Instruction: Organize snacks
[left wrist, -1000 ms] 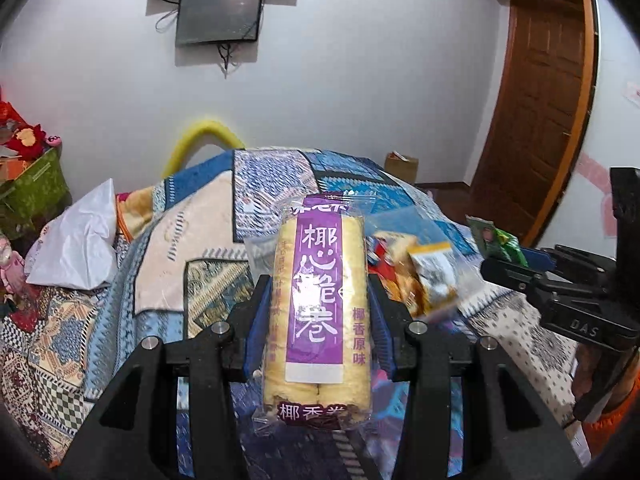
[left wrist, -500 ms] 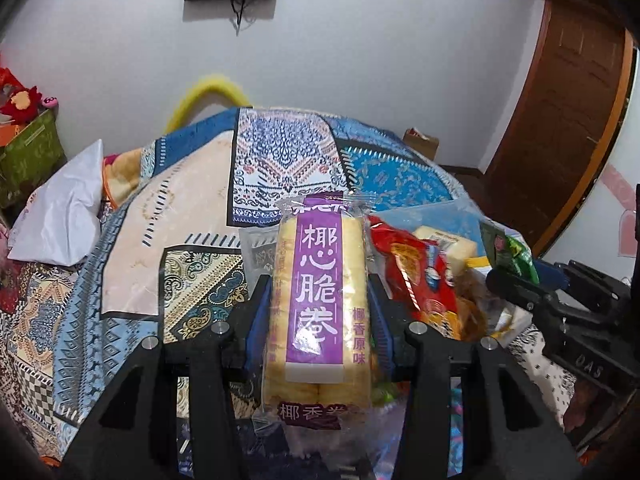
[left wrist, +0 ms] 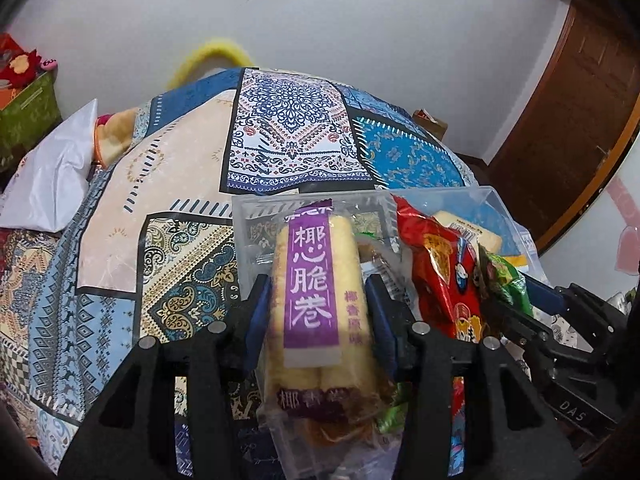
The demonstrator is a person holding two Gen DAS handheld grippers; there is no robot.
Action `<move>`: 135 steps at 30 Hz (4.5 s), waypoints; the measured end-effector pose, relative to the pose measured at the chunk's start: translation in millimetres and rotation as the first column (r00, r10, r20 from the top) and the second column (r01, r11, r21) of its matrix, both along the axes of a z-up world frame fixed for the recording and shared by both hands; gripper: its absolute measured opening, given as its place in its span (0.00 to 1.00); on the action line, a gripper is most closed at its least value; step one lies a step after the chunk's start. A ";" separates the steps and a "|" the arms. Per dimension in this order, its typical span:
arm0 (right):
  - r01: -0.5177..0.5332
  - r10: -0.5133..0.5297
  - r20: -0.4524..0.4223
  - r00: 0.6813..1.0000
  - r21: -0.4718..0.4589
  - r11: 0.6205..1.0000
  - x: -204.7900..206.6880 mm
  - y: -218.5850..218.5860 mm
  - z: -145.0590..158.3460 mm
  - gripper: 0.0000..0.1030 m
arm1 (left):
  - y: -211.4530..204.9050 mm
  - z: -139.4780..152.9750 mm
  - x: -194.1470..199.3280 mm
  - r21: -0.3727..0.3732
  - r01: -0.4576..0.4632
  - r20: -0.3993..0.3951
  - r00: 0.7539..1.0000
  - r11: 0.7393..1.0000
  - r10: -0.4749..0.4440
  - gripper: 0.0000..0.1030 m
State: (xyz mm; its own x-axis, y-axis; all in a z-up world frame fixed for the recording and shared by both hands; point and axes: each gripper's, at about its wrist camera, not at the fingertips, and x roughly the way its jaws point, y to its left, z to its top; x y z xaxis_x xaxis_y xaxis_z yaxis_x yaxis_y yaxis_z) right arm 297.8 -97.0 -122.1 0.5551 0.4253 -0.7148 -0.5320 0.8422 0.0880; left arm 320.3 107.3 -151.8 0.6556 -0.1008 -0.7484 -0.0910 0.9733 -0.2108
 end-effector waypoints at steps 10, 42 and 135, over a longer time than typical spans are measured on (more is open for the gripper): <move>-0.003 0.004 0.064 0.998 -0.002 1.000 -15.0 -7.5 27.4 0.58 | -10.9 34.8 -32.1 0.056 0.018 0.067 0.998 0.998 -0.022 0.61; -0.020 -0.066 0.386 0.920 0.214 0.977 -169.3 -71.7 151.5 0.93 | -77.8 185.5 -256.2 0.174 -0.070 0.546 0.837 0.982 -0.037 0.97; -0.007 -0.094 0.353 0.931 0.274 0.962 -179.1 -88.0 139.3 1.00 | -82.5 170.0 -257.8 0.177 -0.022 0.510 0.857 0.984 -0.073 0.98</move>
